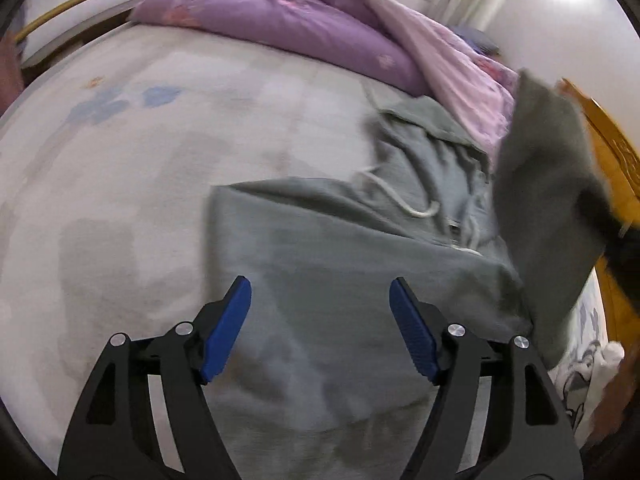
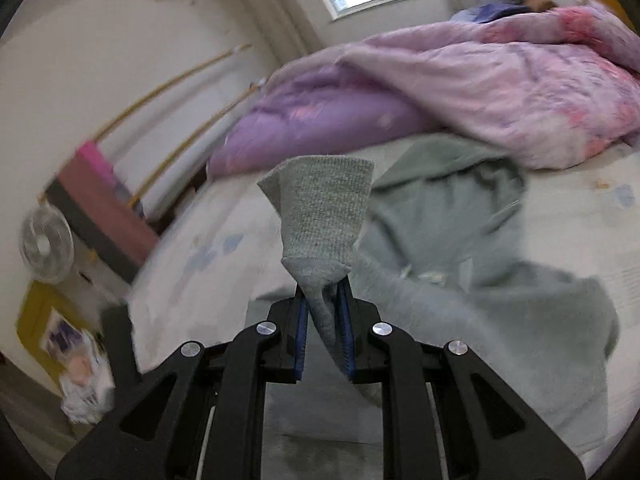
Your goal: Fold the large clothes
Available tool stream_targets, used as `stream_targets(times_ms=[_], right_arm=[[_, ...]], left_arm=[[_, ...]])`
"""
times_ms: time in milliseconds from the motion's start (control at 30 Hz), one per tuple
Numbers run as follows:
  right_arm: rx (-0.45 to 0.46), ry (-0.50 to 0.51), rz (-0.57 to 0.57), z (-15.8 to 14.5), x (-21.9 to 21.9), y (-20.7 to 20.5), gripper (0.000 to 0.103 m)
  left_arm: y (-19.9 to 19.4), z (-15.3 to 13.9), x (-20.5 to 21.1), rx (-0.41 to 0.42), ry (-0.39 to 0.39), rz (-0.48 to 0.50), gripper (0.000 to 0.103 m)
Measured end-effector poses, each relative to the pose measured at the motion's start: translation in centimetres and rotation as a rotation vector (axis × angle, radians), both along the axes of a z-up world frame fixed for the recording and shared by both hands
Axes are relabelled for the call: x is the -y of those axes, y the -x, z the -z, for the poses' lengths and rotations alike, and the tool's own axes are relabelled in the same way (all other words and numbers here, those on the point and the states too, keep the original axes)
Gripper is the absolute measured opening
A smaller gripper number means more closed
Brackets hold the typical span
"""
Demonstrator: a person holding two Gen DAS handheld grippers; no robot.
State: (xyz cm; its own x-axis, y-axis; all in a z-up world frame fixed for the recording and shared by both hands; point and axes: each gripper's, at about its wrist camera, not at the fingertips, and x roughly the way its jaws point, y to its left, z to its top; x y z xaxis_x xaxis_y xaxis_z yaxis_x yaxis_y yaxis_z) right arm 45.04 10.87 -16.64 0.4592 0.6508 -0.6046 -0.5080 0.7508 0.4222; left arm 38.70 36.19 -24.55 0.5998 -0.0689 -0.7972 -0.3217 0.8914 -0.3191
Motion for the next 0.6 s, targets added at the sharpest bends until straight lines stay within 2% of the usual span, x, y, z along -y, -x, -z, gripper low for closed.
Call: stream_targets(times_ms=[67, 200, 267, 433, 533, 600], right_arm=[[-0.034, 0.016, -0.034, 2.1, -3.2, 0.5, 0.014], [-0.102, 0.097, -0.064, 6.6, -7.8, 0.9, 0.014], [-0.128, 0.127, -0.075, 8.4, -9.4, 1.6, 0.014], [-0.169, 0.220, -0.116, 12.4, -11.0, 2.9, 0.017], [-0.202, 0.198, -0.118, 13.4, -10.6, 3.2, 0.018], [-0.202, 0.181, -0.134, 13.0, -10.3, 3.6, 0.023]], left_arm=[[0.5, 0.5, -1.4, -0.007, 0.036, -0.019, 0.072], [1.9, 1.0, -3.9, -0.021, 0.004, -0.077, 0.072], [2.6, 1.4, -5.1, -0.027, 0.023, -0.093, 0.072], [4.2, 1.5, -7.1, -0.024, 0.017, -0.136, 0.072], [4.7, 1.2, -7.4, -0.004, 0.024, -0.160, 0.072], [4.9, 0.6, -7.3, 0.009, 0.021, -0.164, 0.072]])
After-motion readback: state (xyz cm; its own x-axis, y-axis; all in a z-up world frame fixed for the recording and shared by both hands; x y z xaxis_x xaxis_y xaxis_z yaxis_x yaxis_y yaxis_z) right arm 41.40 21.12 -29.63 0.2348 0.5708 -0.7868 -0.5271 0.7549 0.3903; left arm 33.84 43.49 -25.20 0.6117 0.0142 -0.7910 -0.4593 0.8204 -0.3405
